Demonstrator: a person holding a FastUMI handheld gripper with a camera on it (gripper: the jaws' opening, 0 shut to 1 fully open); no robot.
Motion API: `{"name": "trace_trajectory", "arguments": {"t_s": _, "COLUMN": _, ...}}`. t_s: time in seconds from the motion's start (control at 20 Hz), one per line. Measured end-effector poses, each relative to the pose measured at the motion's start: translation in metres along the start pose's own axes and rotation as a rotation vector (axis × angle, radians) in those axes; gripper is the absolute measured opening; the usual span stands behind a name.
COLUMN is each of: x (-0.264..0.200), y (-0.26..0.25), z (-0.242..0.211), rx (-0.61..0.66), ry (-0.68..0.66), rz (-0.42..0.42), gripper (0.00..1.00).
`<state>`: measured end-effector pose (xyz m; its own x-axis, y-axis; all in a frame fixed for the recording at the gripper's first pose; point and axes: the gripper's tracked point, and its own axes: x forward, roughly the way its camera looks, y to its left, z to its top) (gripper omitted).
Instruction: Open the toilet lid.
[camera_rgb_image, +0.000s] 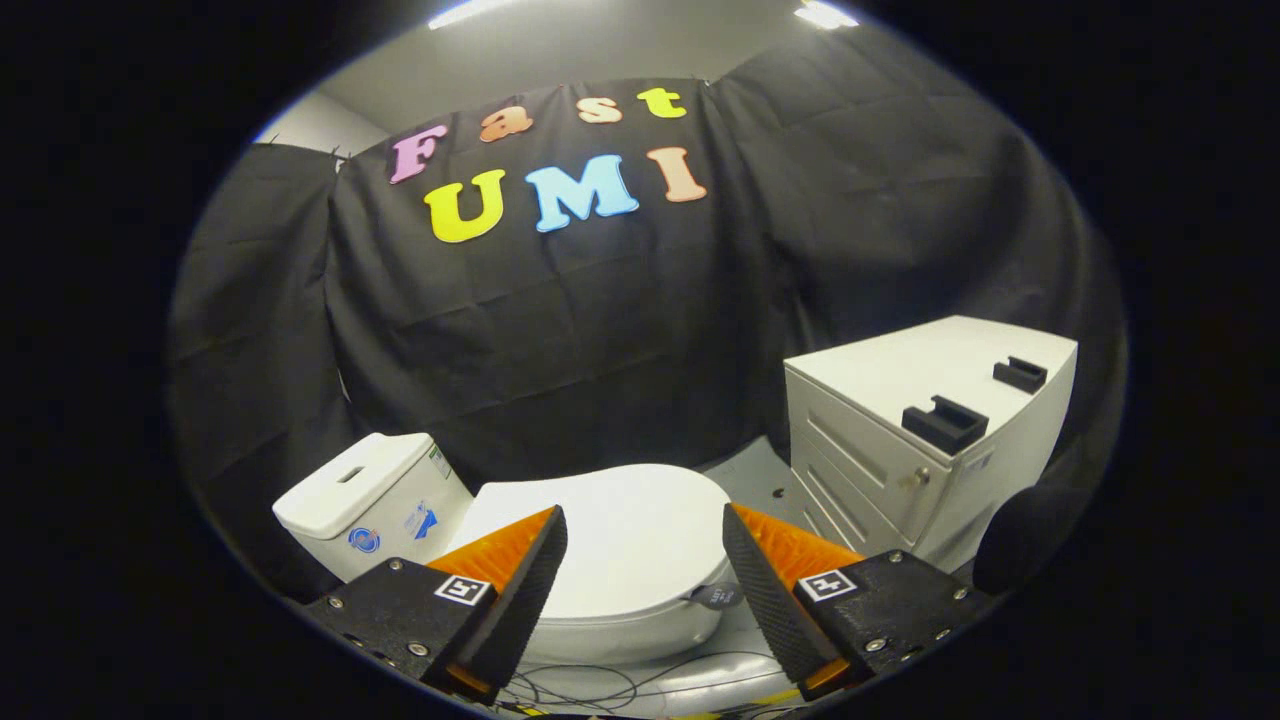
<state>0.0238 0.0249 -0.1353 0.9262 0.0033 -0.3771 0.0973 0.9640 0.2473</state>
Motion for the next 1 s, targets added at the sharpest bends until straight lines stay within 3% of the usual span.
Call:
{"name": "trace_trajectory", "arguments": {"t_s": 0.5, "x": 0.029, "y": -0.04, "z": -0.077, "rx": 0.126, "ry": 0.227, "rz": -0.107, "gripper": 0.96}}
{"name": "trace_trajectory", "arguments": {"t_s": 0.8, "x": 0.052, "y": -0.054, "z": -0.121, "rx": 0.297, "ry": 0.281, "rz": -0.165, "gripper": 0.95}}
{"name": "trace_trajectory", "arguments": {"t_s": 1.0, "x": 0.061, "y": -0.07, "z": -0.147, "rx": 0.335, "ry": 0.312, "rz": -0.205, "gripper": 0.94}}
